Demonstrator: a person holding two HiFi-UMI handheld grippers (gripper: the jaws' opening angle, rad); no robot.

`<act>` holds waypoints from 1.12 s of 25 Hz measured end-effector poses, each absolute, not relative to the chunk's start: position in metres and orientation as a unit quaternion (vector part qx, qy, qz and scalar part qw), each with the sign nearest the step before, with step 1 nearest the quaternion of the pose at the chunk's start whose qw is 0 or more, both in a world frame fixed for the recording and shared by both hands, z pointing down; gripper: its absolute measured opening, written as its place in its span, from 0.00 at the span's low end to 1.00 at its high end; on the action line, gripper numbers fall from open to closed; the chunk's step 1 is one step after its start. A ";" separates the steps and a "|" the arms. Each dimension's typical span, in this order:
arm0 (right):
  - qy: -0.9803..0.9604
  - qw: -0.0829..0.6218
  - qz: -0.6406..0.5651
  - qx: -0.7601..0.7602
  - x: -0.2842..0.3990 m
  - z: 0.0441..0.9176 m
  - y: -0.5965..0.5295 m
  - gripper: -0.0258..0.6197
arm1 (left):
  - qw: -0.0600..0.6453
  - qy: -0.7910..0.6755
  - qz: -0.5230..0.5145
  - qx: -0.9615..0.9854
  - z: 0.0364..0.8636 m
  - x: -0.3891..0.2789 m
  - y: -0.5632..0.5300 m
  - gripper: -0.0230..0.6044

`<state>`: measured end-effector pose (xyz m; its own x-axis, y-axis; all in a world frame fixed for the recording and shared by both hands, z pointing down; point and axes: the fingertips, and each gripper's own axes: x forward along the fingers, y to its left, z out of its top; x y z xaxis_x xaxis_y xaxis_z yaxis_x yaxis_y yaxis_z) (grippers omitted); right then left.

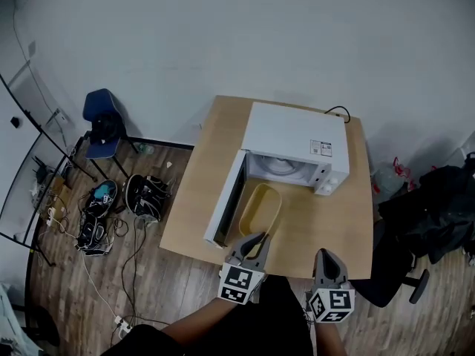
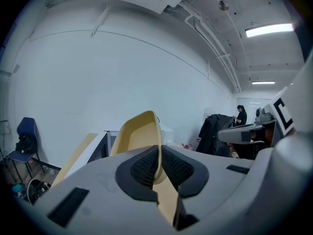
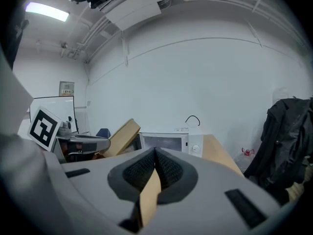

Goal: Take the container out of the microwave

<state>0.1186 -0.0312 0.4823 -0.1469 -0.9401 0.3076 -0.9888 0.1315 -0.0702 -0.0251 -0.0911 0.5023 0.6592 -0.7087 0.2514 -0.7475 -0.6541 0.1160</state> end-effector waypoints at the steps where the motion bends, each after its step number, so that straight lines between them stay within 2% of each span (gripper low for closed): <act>1: -0.745 0.094 0.128 0.647 0.117 0.482 -0.028 0.13 | 0.101 -0.403 0.087 0.905 0.498 -0.028 -0.086 0.08; 13: -0.741 0.101 0.115 0.653 0.097 0.475 -0.002 0.13 | 0.091 -0.403 0.065 0.908 0.481 -0.045 -0.042 0.08; 28: -0.740 0.108 0.100 0.656 0.081 0.472 -0.006 0.13 | 0.070 -0.391 0.072 0.915 0.481 -0.044 -0.043 0.08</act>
